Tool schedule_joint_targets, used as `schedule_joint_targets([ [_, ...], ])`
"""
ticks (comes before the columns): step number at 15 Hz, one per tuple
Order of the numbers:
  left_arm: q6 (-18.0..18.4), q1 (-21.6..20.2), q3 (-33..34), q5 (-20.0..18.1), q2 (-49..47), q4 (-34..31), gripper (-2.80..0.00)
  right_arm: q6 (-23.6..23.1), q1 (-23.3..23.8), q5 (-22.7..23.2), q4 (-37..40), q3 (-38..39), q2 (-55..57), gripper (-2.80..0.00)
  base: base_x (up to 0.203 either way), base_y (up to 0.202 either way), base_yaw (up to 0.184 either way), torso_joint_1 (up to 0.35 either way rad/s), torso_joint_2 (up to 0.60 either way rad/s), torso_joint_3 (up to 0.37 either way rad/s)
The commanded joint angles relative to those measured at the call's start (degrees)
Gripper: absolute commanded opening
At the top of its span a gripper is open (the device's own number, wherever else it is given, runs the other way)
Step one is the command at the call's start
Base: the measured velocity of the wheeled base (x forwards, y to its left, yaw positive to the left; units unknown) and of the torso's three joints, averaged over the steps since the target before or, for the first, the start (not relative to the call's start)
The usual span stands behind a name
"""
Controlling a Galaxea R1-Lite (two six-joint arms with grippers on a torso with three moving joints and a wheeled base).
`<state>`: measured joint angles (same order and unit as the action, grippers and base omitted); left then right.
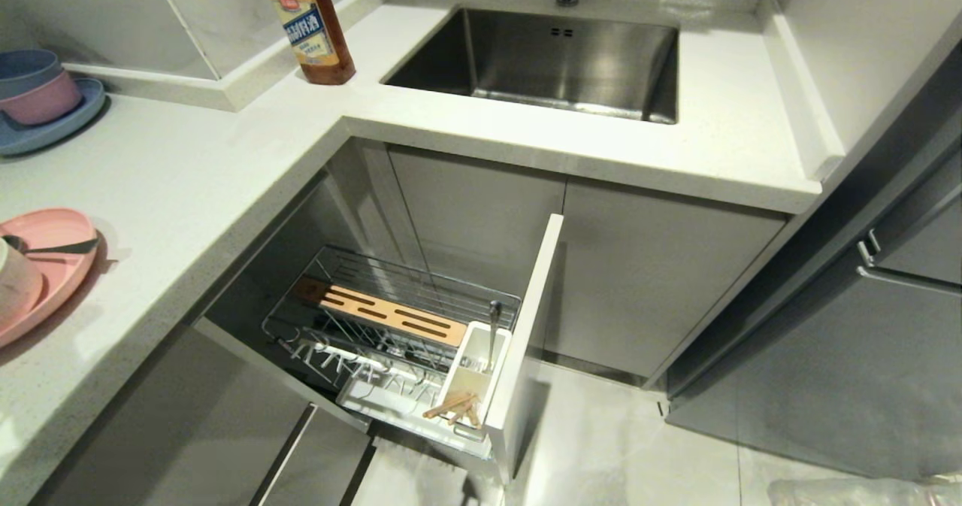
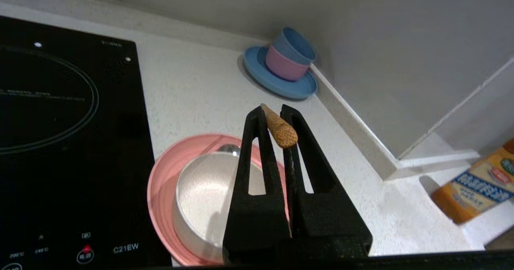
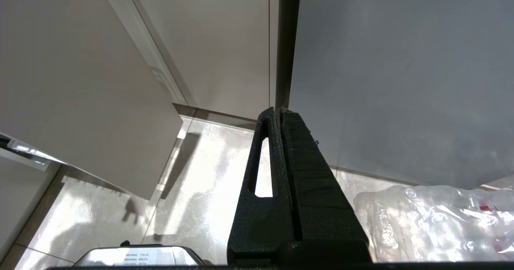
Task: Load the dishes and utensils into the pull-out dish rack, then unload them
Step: Take the chopsticks out of the cupboard
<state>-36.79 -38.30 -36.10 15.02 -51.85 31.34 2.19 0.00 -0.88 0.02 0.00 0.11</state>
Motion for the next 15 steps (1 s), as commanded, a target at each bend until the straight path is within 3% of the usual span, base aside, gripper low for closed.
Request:
schedule_joint_targets([
  [1, -0.38, -0.02, 1.16, -0.62, 0.35, 0.39, -2.80, 0.00, 0.00, 0.00, 0.03, 0.16, -0.02, -2.80, 0.000, 0.000, 0.000, 0.000, 0.00, 0.000],
  [4, -0.60, -0.04, -2.66, -0.94, 0.07, 0.05, -2.80, 0.00, 0.00, 0.00, -0.02, 0.17, -0.02, -2.80, 0.000, 0.000, 0.000, 0.000, 0.00, 0.000],
  [6, -0.88, -0.02, -8.12, -1.42, -0.47, -4.69, -2.80, 0.00, 0.00, -0.07, 0.05, 0.18, -0.02, -2.80, 0.000, 0.000, 0.000, 0.000, 0.00, 0.000],
  [10, -7.00, -0.02, -26.43, -5.13, -4.88, -26.59, -2.80, 0.00, 0.00, 0.00, -0.02, 0.18, -0.02, -2.80, 0.000, 0.000, 0.000, 0.000, 0.00, 0.000],
  [13, -12.39, -0.21, -38.25, -12.50, -11.47, -44.71, -2.80, 0.00, 0.00, 0.00, 0.00, 0.18, -0.02, -2.80, 0.000, 0.000, 0.000, 0.000, 0.00, 0.000],
  [15, -14.75, -1.97, -43.73, -17.83, -16.37, -53.18, -2.80, 0.00, 0.00, 0.00, 0.01, 0.18, -0.02, -2.80, 0.000, 0.000, 0.000, 0.000, 0.00, 0.000],
])
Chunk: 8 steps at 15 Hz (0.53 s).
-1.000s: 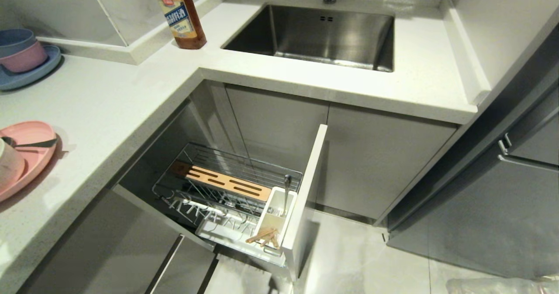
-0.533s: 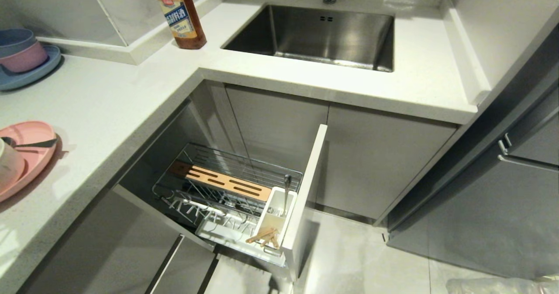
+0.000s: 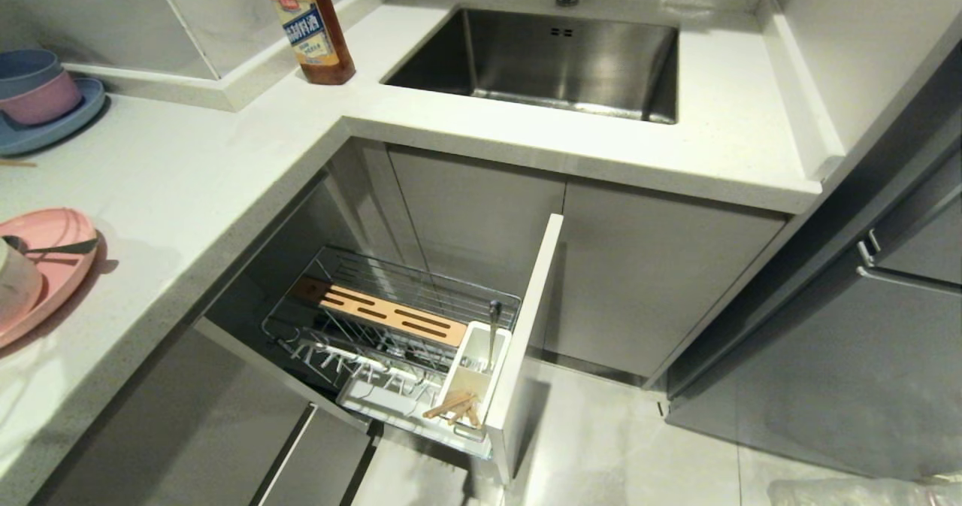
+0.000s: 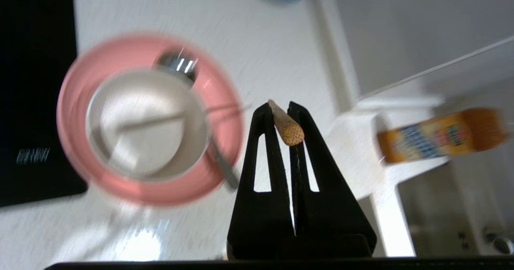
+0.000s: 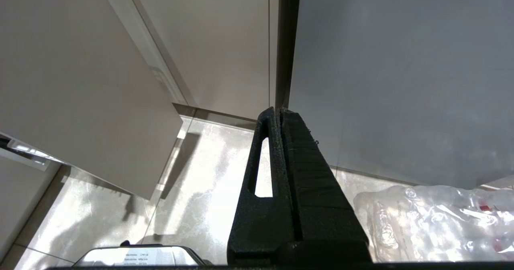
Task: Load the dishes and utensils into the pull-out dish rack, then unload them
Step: Take the chopsticks out of the cupboard
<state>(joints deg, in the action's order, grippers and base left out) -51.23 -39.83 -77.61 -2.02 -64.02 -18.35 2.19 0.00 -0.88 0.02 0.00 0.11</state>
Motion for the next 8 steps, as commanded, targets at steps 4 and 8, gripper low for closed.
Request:
schedule_joint_targets([
  [4, -2.14, -9.72, -7.62, -19.21, -9.70, -11.46, -2.80, 0.00, 0.00, 0.00, 0.06, 0.10, -0.02, -2.80, 0.000, 0.000, 0.000, 0.000, 0.00, 0.000],
  [8, -2.13, -14.11, -7.30, -32.49, -10.33, -11.49, -2.80, 0.00, 0.00, 0.00, -0.02, 0.10, -0.02, -2.80, 0.000, 0.000, 0.000, 0.000, 0.00, 0.000],
])
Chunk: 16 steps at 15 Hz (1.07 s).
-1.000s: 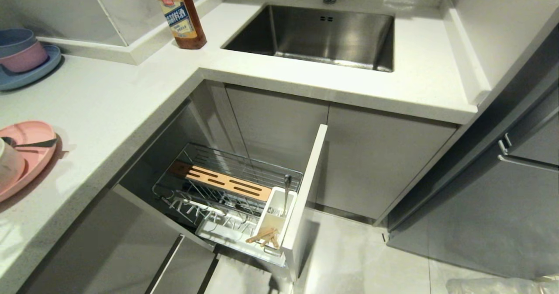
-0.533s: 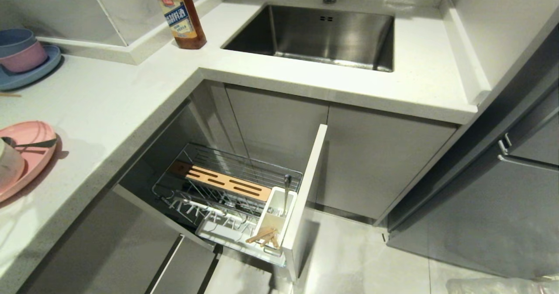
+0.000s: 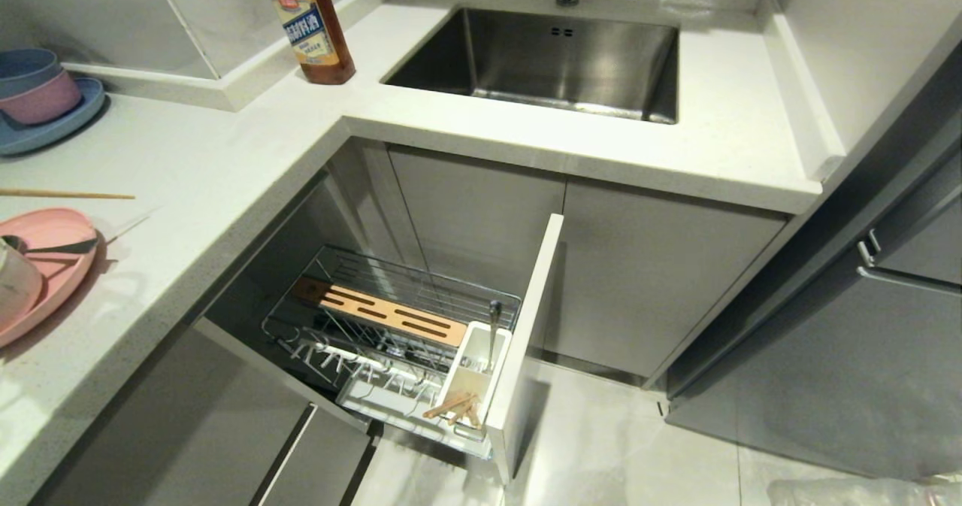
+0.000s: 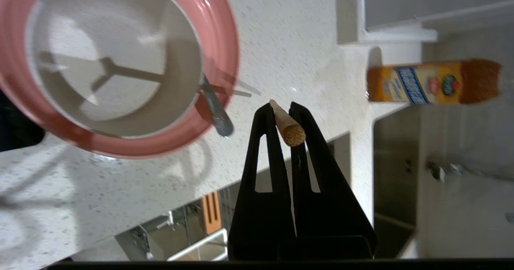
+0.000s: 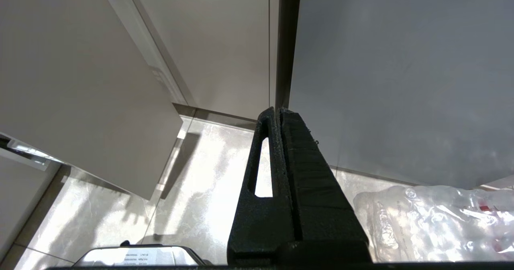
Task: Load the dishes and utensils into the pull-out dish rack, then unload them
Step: Take the chopsticks out of the cupboard
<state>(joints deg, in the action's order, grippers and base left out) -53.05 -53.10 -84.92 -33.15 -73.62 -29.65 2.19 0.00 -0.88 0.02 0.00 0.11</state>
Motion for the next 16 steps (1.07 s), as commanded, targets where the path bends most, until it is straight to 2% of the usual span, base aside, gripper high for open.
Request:
schedule_joint_targets([
  [1, -0.30, -1.46, 0.07, -2.54, -0.73, 0.25, -2.80, 0.00, 0.00, -0.06, -0.01, 0.10, -0.02, -2.80, 0.000, 0.000, 0.000, 0.000, 0.00, 0.000],
  [4, -0.40, -3.27, 2.41, -5.56, -0.71, 6.56, -2.80, 0.00, 0.00, 0.00, -0.02, 0.12, -0.02, -2.80, 0.000, 0.000, 0.000, 0.000, 0.00, 0.000],
  [7, -0.76, -8.11, 6.26, -11.26, -0.72, 13.08, -2.80, 0.00, 0.00, 0.00, -0.02, 0.16, -0.02, -2.80, 0.000, 0.000, 0.000, 0.000, 0.00, 0.000],
  [13, -0.74, -16.44, 8.31, -19.26, -1.67, 13.69, -2.80, 0.00, 0.00, 0.00, -0.01, 0.17, -0.02, -2.80, 0.000, 0.000, 0.000, 0.000, 0.00, 0.000],
  [16, -0.73, -19.12, 8.71, -21.20, -4.10, 14.65, -2.80, 0.00, 0.00, 0.00, -0.02, 0.11, -0.02, -2.80, 0.000, 0.000, 0.000, 0.000, 0.00, 0.000],
])
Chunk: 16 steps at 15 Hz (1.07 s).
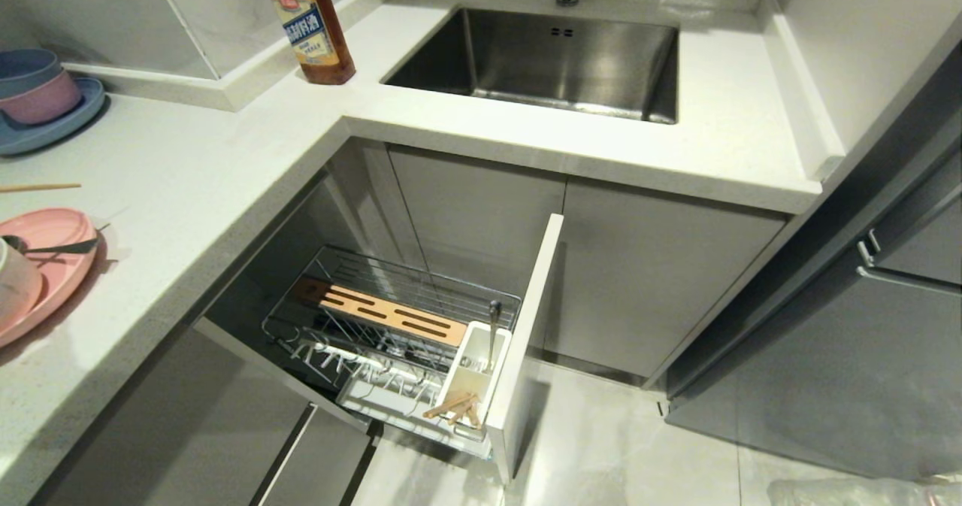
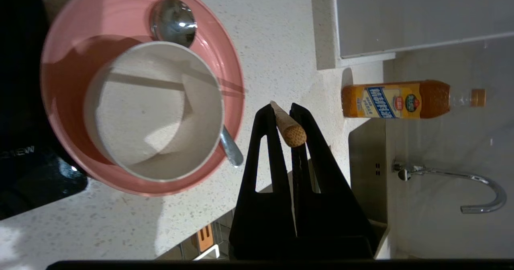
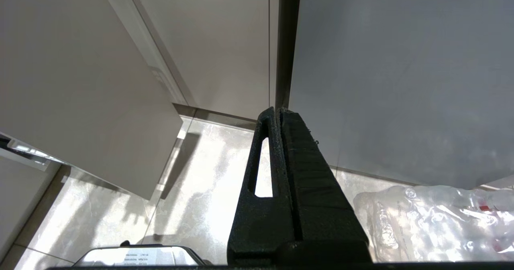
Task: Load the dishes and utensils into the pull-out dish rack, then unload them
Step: Take the chopsticks out of the cupboard
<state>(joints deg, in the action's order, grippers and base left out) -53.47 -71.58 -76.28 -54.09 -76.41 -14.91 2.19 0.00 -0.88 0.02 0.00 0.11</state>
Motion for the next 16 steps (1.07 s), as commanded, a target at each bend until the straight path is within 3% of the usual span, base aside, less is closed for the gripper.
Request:
schedule_joint_targets([
  [1, -0.26, -1.66, 0.16, -1.08, -2.16, -0.04, -2.80, 0.00, 0.00, 0.00, -0.02, 0.17, -0.02, -2.80, 0.000, 0.000, 0.000, 0.000, 0.00, 0.000],
  [5, 0.10, -5.44, 0.63, -5.80, -3.59, -0.02, -2.80, 0.00, 0.00, -0.05, 0.02, 0.11, -0.02, -2.80, 0.000, 0.000, 0.000, 0.000, 0.00, 0.000],
  [16, 0.38, -12.15, 6.38, -6.20, -2.07, -0.08, -2.80, 0.00, 0.00, 0.00, 0.06, 0.18, -0.02, -2.80, 0.000, 0.000, 0.000, 0.000, 0.00, 0.000],
])
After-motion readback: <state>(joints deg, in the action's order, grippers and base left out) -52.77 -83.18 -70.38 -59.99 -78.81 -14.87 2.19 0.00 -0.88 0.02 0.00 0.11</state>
